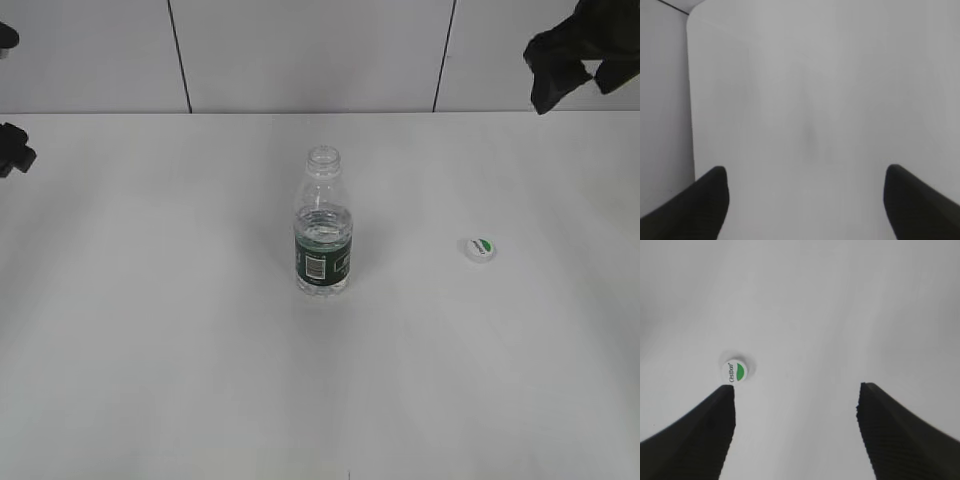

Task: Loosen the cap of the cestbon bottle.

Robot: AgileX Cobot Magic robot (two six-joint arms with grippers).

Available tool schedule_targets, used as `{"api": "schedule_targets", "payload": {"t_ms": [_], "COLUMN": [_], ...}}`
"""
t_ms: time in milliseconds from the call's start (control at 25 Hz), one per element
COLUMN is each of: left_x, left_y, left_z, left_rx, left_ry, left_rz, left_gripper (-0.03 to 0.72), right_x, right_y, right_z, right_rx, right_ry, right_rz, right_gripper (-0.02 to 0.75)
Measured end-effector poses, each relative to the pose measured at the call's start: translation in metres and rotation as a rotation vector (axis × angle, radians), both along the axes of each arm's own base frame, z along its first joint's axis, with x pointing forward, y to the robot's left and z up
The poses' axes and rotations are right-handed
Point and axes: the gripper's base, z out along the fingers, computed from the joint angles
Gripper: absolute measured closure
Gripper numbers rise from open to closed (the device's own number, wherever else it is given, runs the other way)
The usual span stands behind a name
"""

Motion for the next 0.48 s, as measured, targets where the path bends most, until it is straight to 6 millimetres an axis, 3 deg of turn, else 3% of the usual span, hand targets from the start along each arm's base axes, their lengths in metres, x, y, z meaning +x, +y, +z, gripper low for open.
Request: {"api": "schedule_targets", "payload": {"t_ms": [200, 480], "left_x": [-0.015, -0.029], "left_y": [-0.005, -0.006], "left_z": [0.017, 0.038], "left_rx": [-0.093, -0.215], "left_ry": [0.036, 0.185], "left_rz": [0.003, 0.058], "left_gripper": [0.116, 0.116], "right_x": [-0.001, -0.004], "right_y": [-0.010, -0.029], "right_z": [0.019, 0.021], "right_rx": [-0.009, 0.000], "right_ry": [0.039, 0.103], "right_rz": [-0.038, -0.097], "right_gripper": [0.157, 0.157]}}
